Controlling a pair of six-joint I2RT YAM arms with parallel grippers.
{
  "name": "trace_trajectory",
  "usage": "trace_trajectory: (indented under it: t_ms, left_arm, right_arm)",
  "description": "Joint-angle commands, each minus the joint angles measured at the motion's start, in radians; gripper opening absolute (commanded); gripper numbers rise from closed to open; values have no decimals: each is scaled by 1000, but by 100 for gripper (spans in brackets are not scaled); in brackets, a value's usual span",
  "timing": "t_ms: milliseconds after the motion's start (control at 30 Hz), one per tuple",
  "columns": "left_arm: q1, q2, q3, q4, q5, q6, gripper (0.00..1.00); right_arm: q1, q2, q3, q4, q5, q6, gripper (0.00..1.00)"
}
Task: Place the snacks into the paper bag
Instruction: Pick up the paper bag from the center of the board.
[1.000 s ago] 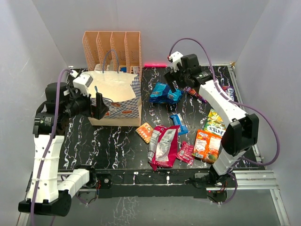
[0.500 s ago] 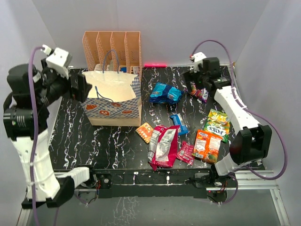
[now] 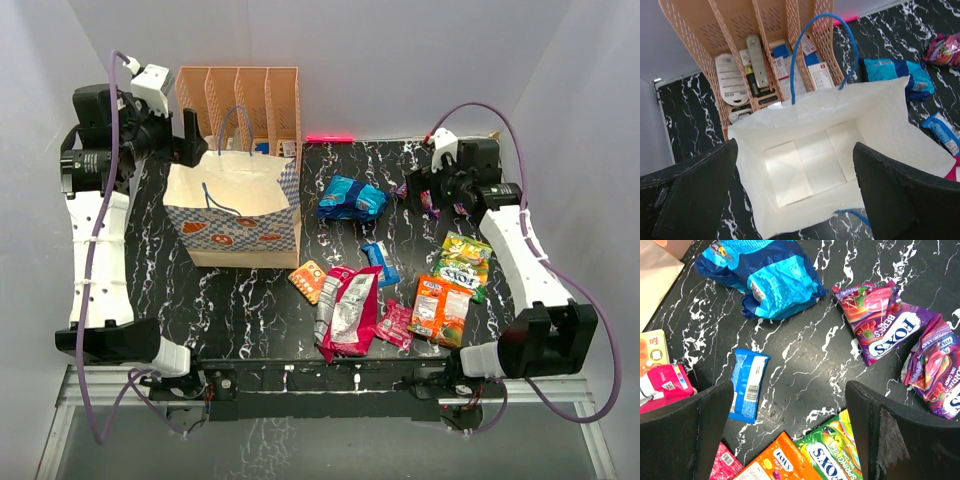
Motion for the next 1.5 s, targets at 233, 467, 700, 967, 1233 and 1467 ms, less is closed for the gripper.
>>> trace_trajectory:
  t_ms: [233, 467, 700, 967, 1233, 1467]
  left_arm:
    - [4, -74, -94, 224, -41, -52, 98]
    - [4, -48, -79, 223, -80, -44, 98]
    - [4, -11, -84, 217, -84, -35, 99]
    - [1, 3, -92, 253, -89, -22, 98]
    - [0, -16, -111, 286, -117, 2, 98]
    - [1, -41, -143, 309, -111, 11, 98]
  right_arm:
    - [-25, 43, -36, 132, 321, 0, 98]
    - [-73, 160, 19, 136, 335, -51, 98]
    - [-67, 199, 30, 64, 107, -122, 97]
    - [111, 396, 116, 113, 0, -145, 96]
    - [227, 608, 265, 130, 68, -157, 94]
    - [259, 646, 263, 177, 128, -180, 89]
